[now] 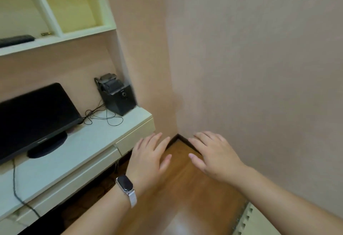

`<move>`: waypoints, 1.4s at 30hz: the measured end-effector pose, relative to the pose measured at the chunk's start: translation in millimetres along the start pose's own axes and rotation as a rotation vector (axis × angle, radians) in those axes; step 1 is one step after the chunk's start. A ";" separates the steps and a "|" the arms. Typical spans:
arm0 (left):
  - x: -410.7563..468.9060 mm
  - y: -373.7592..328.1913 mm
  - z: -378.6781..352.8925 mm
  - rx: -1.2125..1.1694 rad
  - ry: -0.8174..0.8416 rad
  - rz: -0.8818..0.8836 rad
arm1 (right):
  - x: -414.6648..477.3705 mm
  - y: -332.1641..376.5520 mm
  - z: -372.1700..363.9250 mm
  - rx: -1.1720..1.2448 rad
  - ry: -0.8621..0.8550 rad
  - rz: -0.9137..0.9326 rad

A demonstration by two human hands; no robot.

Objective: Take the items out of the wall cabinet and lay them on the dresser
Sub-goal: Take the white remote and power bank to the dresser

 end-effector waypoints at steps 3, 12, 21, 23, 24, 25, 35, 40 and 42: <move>24.4 2.2 1.5 0.054 -0.023 0.042 | 31.8 -22.2 1.5 0.020 -0.007 0.042; 57.4 40.8 8.4 0.148 0.003 0.192 | 115.0 -30.7 -16.5 0.129 -0.003 0.195; 87.0 127.7 -6.2 0.150 -0.020 0.307 | 209.4 -6.6 -42.2 0.097 0.021 0.303; 101.0 152.4 -11.3 0.150 -0.026 0.309 | 233.9 -0.7 -49.2 0.071 0.024 0.302; 108.2 165.0 -13.6 0.149 -0.031 0.307 | 246.5 2.6 -52.8 0.064 0.020 0.297; 115.2 178.3 -16.0 0.146 -0.037 0.306 | 259.5 6.4 -56.7 0.058 0.019 0.289; 179.0 326.0 -31.6 0.117 -0.145 0.276 | 396.0 68.3 -95.2 -0.065 0.008 0.290; 211.1 373.9 -30.1 0.109 -0.225 0.243 | 450.0 84.8 -99.9 -0.083 -0.052 0.294; 225.2 387.2 -24.1 0.108 -0.253 0.234 | 470.1 86.1 -95.2 -0.089 -0.077 0.290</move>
Point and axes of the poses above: each hand's wrist, its own x-axis towards the middle knuckle, its own z-axis out of the back of the hand, y = z × x, the point moved 4 cm from there along x, towards the middle knuckle, and after that the axes turned 10 degrees about x, right-handed, at the moved point
